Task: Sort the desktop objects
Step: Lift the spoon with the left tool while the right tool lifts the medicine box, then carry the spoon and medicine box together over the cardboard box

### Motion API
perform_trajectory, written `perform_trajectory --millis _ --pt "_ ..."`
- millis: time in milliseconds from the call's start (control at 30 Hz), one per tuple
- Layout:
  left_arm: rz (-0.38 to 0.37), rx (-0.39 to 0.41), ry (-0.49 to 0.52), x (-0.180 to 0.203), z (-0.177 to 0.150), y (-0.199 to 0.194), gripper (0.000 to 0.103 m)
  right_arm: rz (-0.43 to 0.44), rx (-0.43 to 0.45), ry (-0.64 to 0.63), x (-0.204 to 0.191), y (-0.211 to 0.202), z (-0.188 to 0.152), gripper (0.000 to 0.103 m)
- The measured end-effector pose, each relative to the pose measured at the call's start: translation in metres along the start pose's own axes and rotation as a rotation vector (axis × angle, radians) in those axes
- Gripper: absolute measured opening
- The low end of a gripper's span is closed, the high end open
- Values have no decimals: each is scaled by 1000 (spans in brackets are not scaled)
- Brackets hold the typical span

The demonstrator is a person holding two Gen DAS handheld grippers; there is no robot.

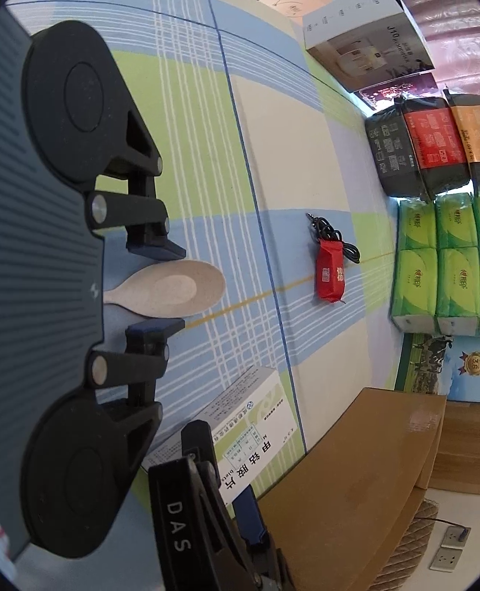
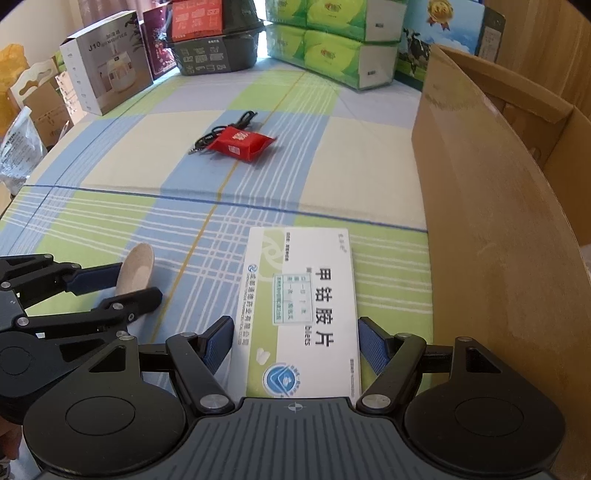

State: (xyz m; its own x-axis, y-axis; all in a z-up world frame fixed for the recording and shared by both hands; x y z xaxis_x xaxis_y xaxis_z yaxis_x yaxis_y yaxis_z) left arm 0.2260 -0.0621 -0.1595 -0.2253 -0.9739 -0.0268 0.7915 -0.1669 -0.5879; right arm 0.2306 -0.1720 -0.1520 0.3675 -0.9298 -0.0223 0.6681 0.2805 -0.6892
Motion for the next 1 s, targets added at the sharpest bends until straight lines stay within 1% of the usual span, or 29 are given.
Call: perform_trajectory --millis 200,400,467,600,700,833,1000 --pt "-33 -17 -25 0 -1 -2 27 5 12 -15 -3 5 4 70" --pt "-39 -10 -37 -1 4 -6 27 -1 -17 -47 -5 12 -2 69" --pt "-41 -8 -43 -3 5 -7 27 -4 -14 -29 -3 10 -1 68" --pt "-40 -2 -61 -7 9 -10 27 -14 46 5 0 -1 11 68" --pt "-40 7 -79 -12 13 -14 27 -3 69 38 0 -9 15 68" --pt "-33 24 -89 -18 21 -22 27 11 92 52 -6 -23 16 68" --pt "-18 25 -92 -20 24 -41 27 -14 125 11 -13 -49 14 68"
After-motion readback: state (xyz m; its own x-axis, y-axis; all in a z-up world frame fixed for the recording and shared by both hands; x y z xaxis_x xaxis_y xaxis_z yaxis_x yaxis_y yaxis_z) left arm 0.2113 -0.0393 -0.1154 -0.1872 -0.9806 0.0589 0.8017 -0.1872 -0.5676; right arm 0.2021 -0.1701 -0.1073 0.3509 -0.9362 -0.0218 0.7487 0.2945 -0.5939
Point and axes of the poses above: each gripper's, at about its wrist camera, not at the fingertips, and y roughly the way its jaws point, x to its right, z to its top, the point moved 9 cm from there along y, roughly the way its jaws point, and after that the axes turned 13 degrees about x, right-handed, at the moved point
